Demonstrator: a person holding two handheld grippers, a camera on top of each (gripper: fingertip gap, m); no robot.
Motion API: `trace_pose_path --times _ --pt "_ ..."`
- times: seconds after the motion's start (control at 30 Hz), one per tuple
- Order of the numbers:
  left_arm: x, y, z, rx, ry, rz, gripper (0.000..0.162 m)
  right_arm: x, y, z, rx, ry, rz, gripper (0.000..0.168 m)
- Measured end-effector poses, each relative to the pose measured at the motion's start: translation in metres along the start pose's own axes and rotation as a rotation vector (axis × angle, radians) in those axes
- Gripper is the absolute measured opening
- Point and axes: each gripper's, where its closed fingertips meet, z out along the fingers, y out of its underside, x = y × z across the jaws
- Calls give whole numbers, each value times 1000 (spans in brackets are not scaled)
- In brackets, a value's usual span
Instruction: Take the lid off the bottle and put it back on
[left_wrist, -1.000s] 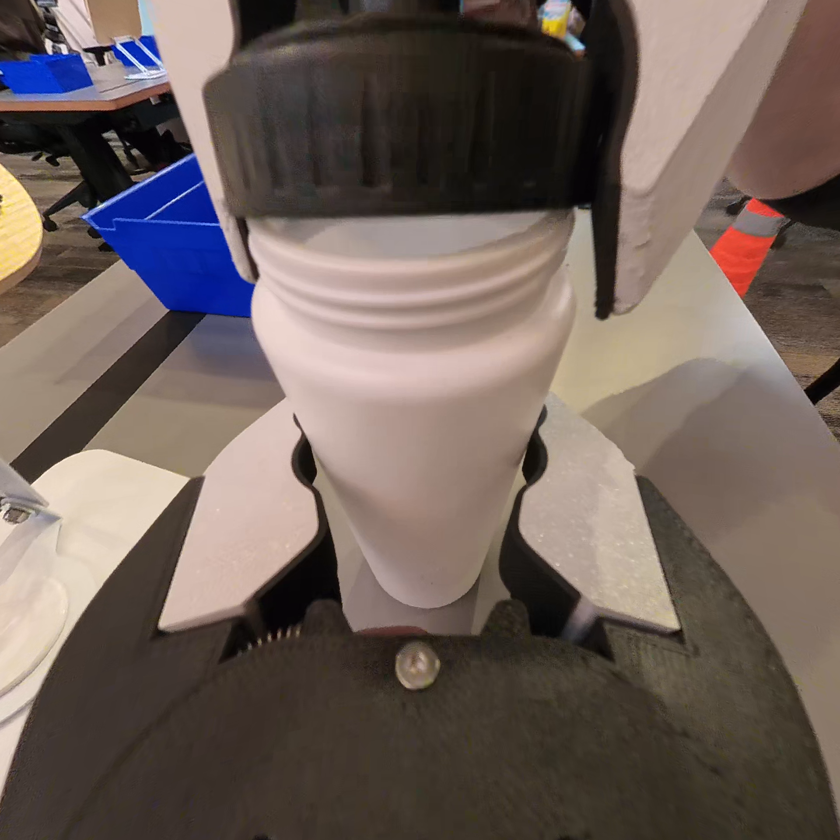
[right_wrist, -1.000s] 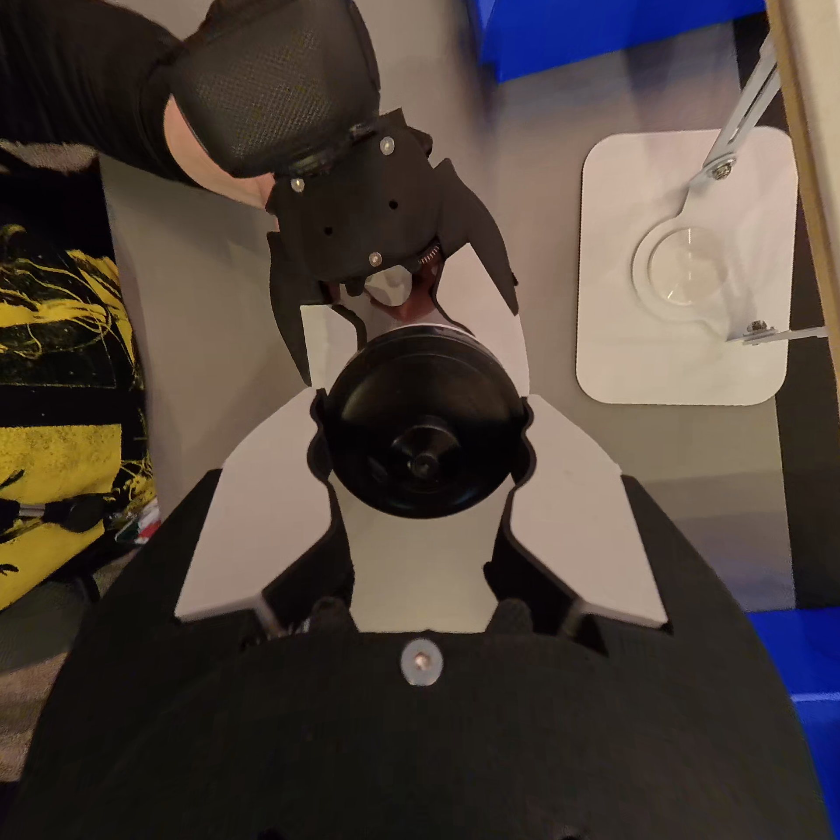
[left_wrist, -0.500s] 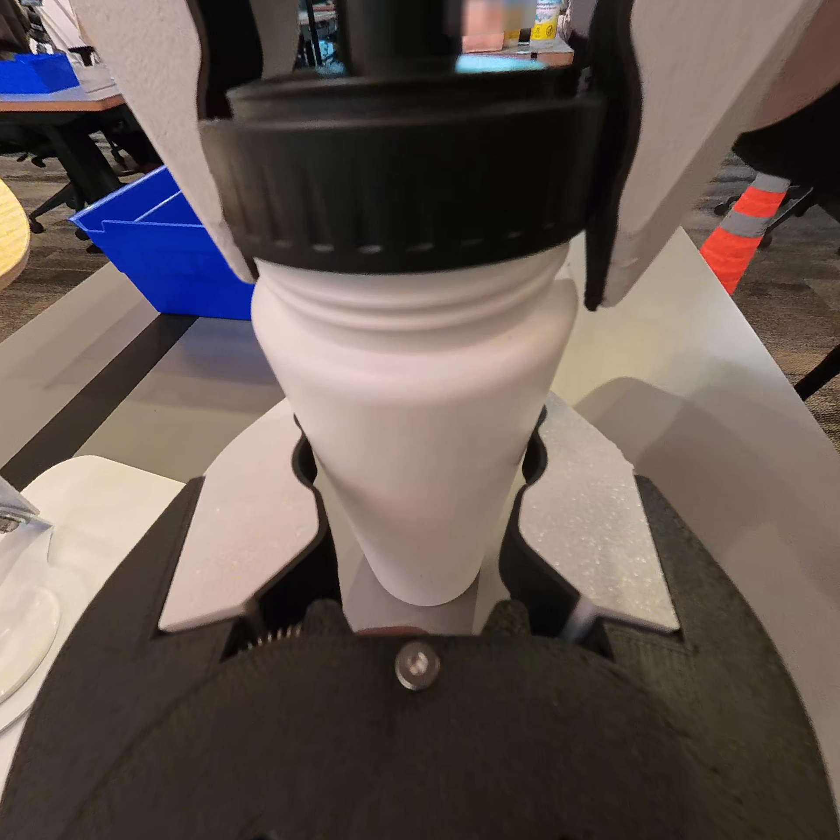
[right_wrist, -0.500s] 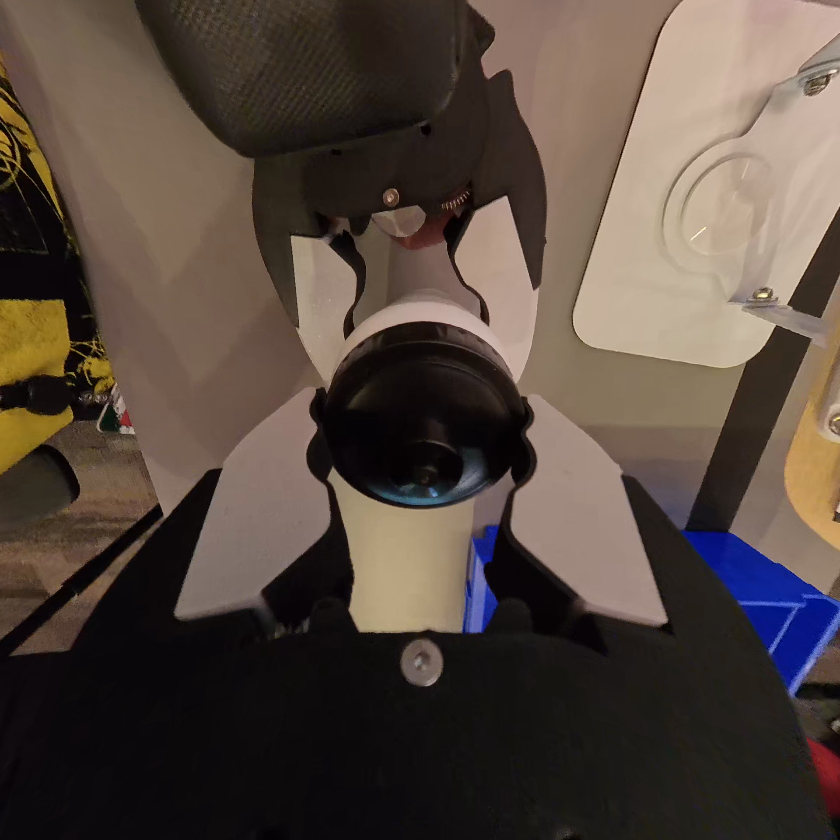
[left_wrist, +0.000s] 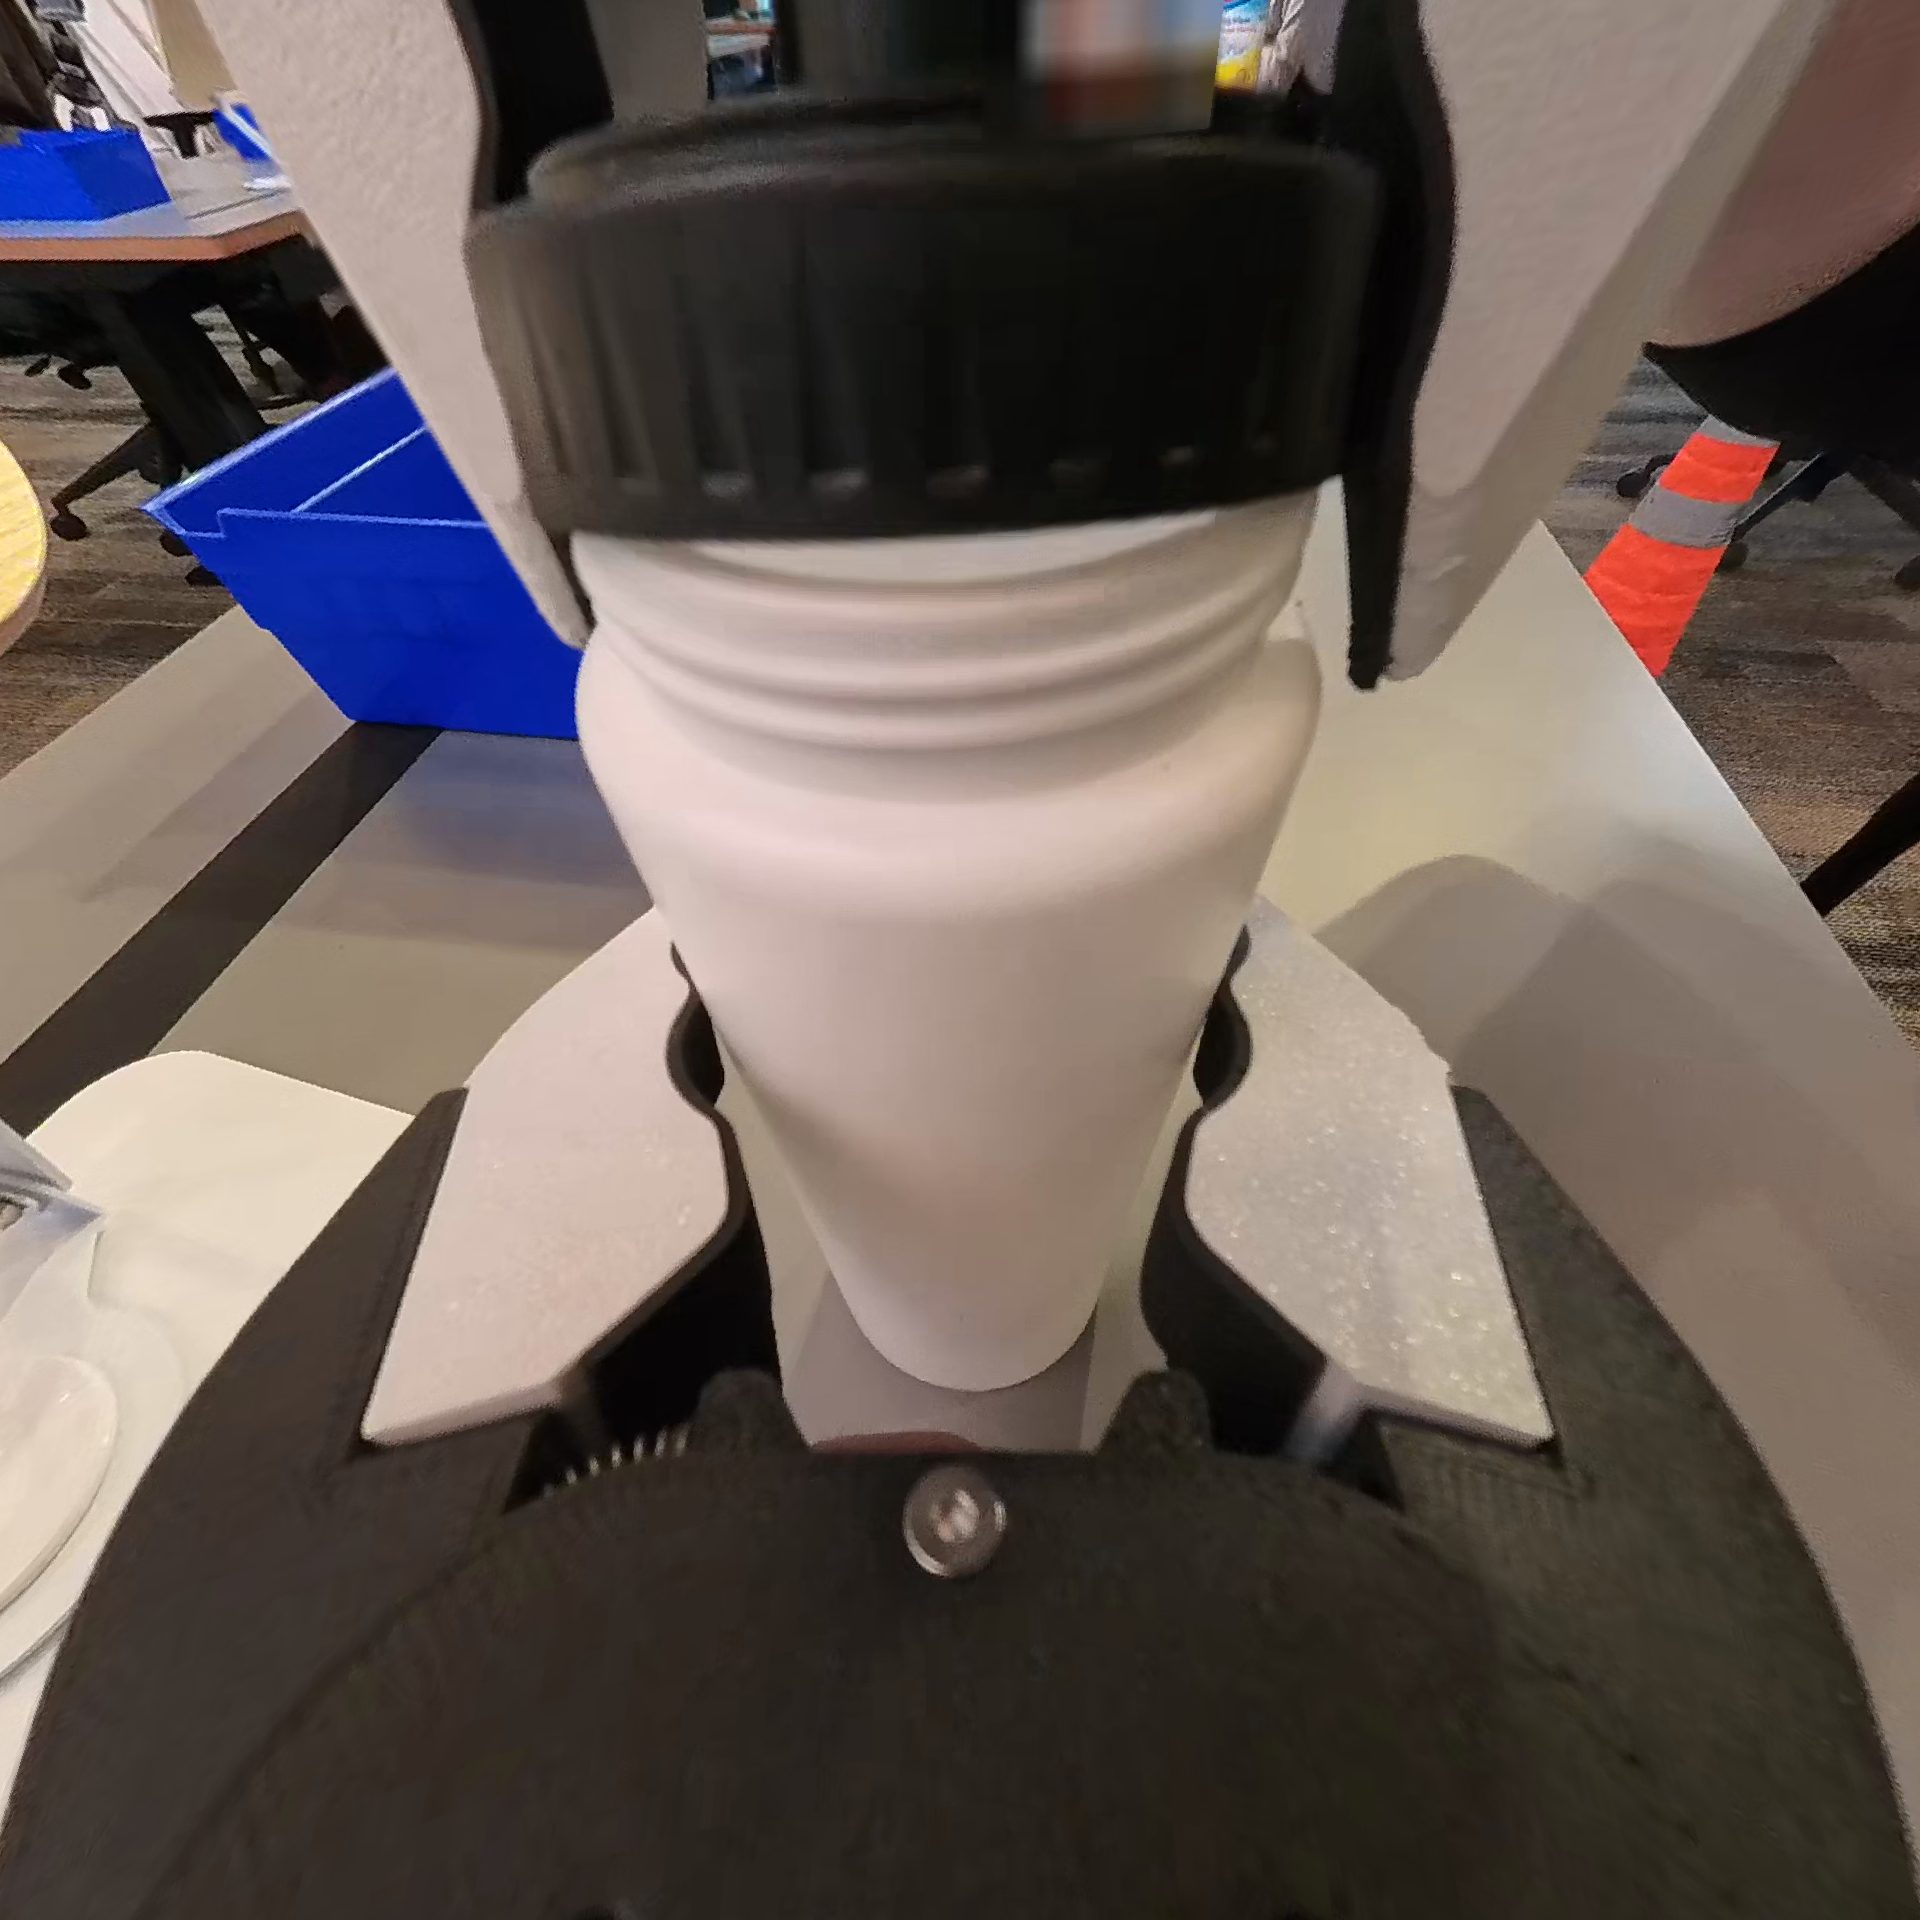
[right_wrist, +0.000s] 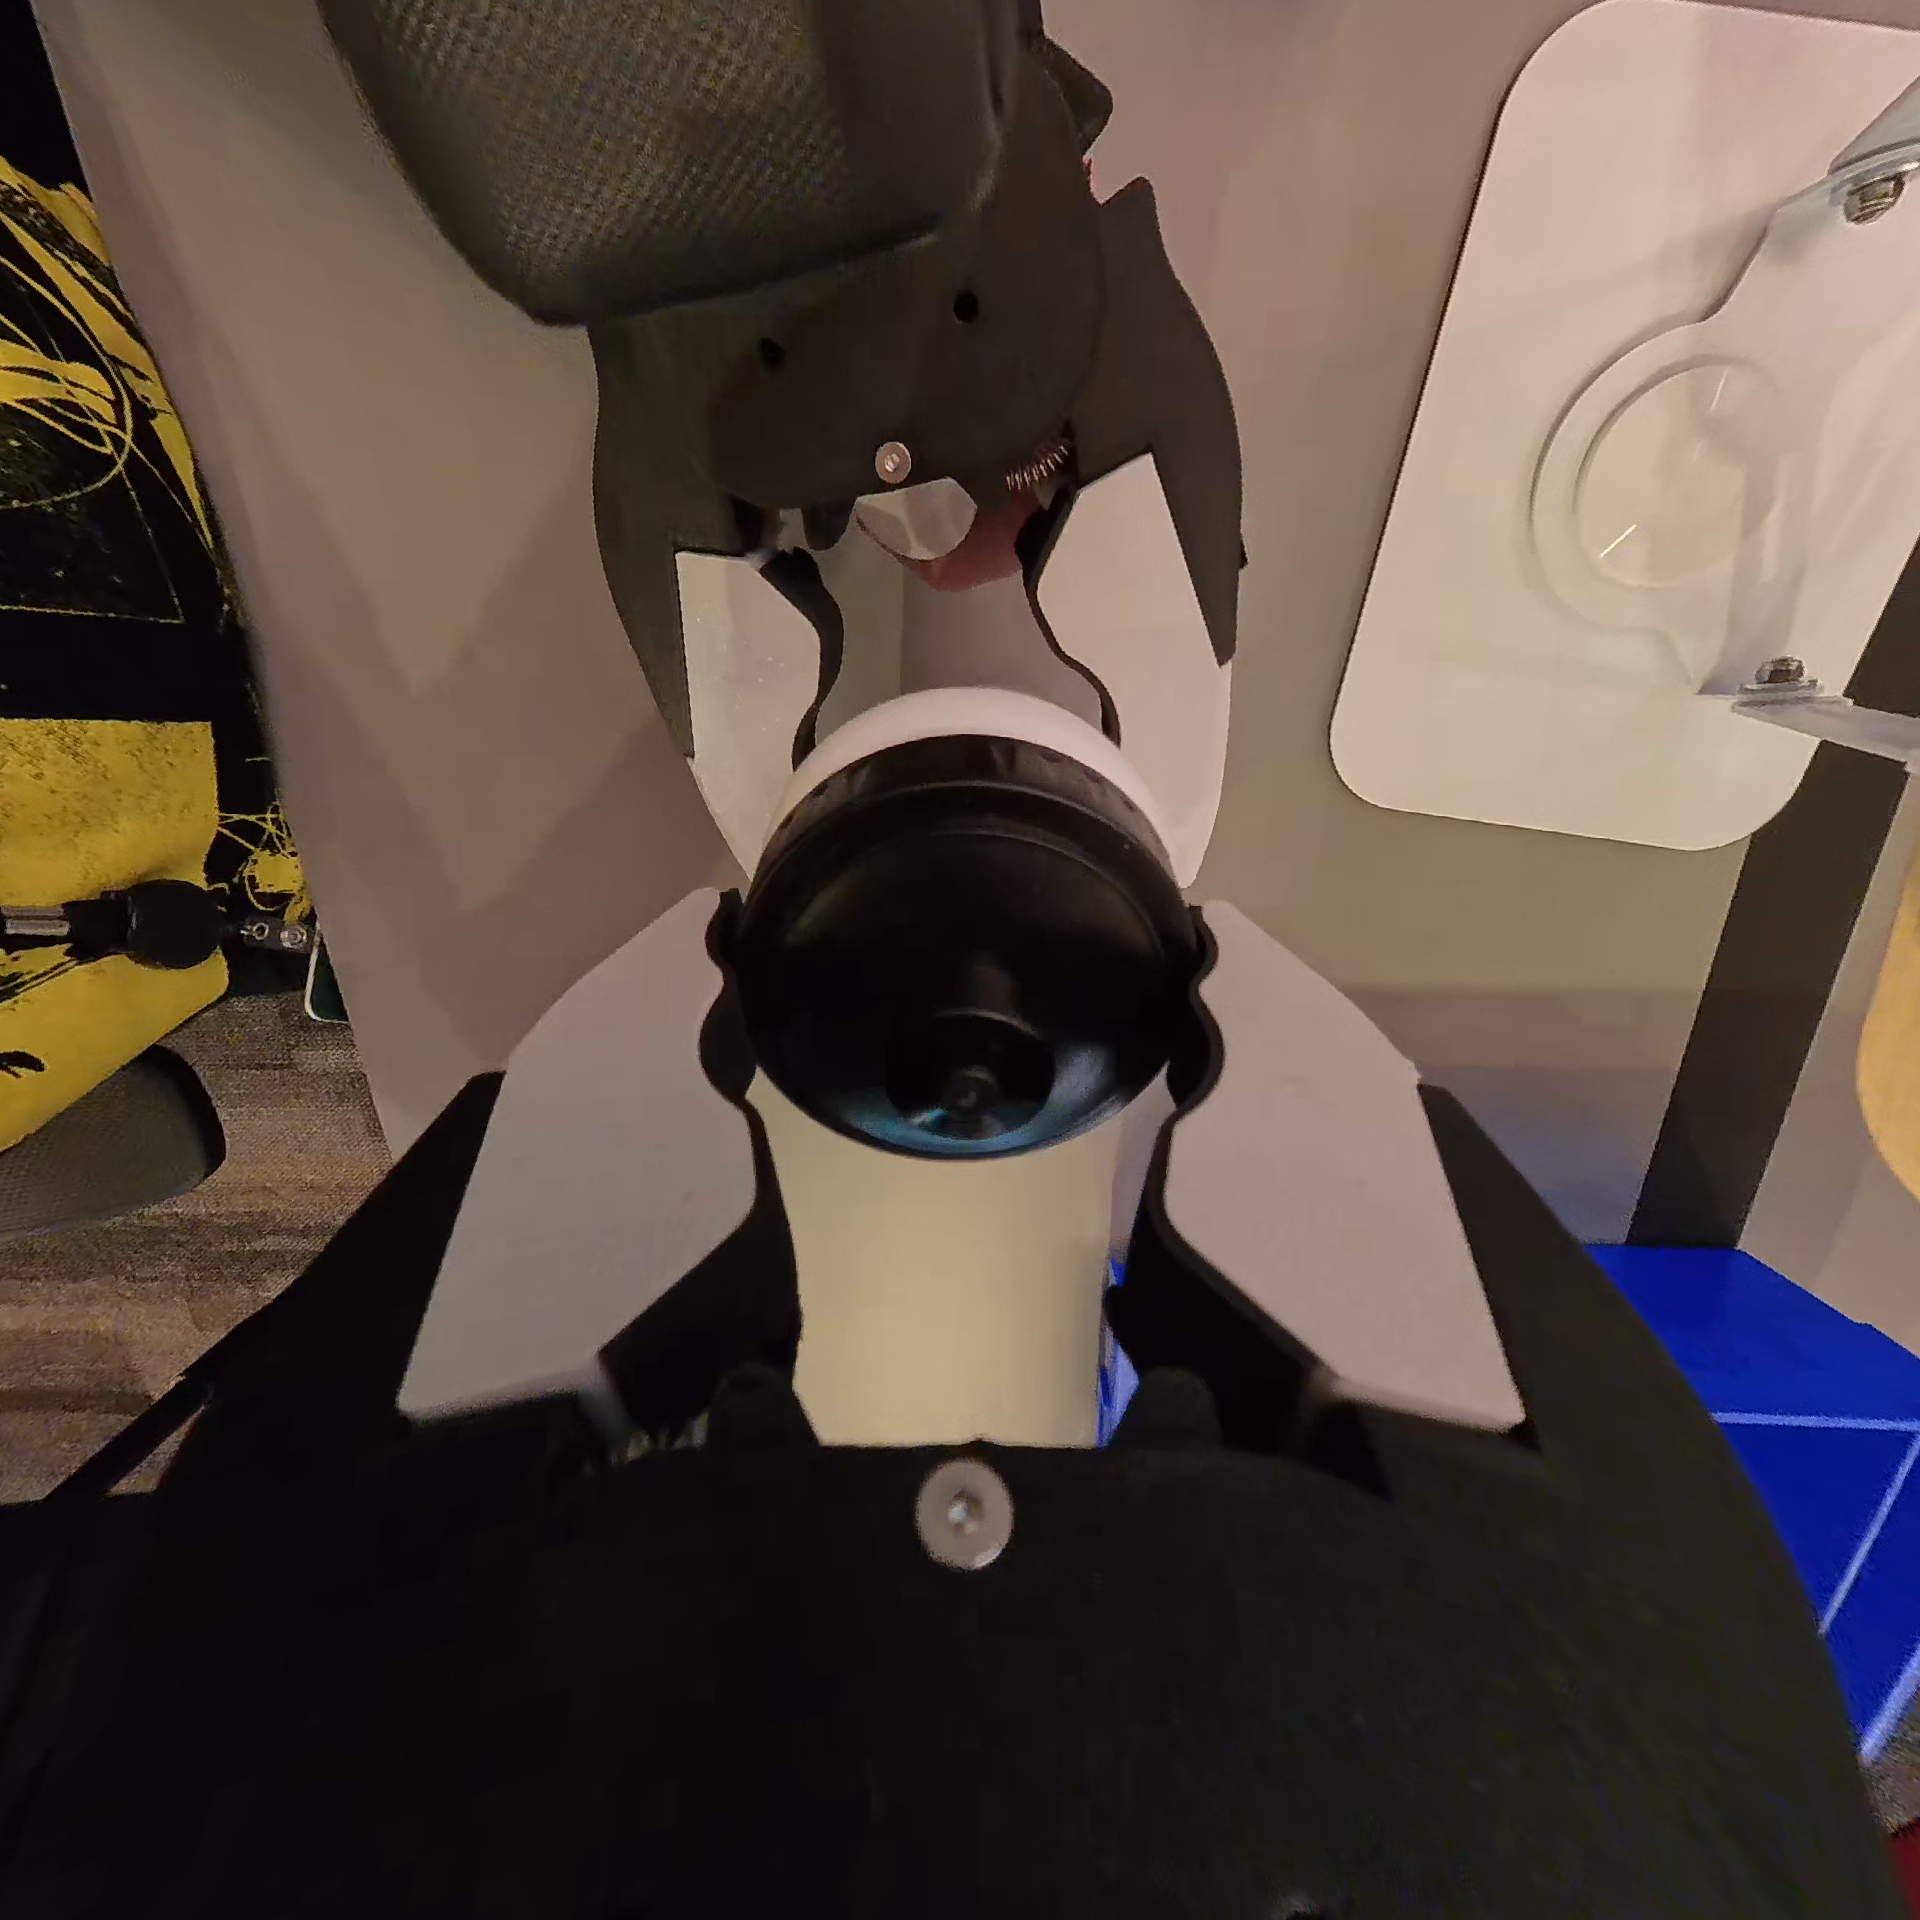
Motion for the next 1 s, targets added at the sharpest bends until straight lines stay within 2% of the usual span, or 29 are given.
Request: trace_pose_path --times 0.2,0.73,1.0 --pt "0 0 0 -1 2 1 90 0 3 -1 -22 23 -16 79" --pt "1 0 1 -2 8 2 90 0 5 -2 -253 62 -98 79" --pt "2 0 1 -2 8 4 90 -1 5 0 -273 21 -105 79"
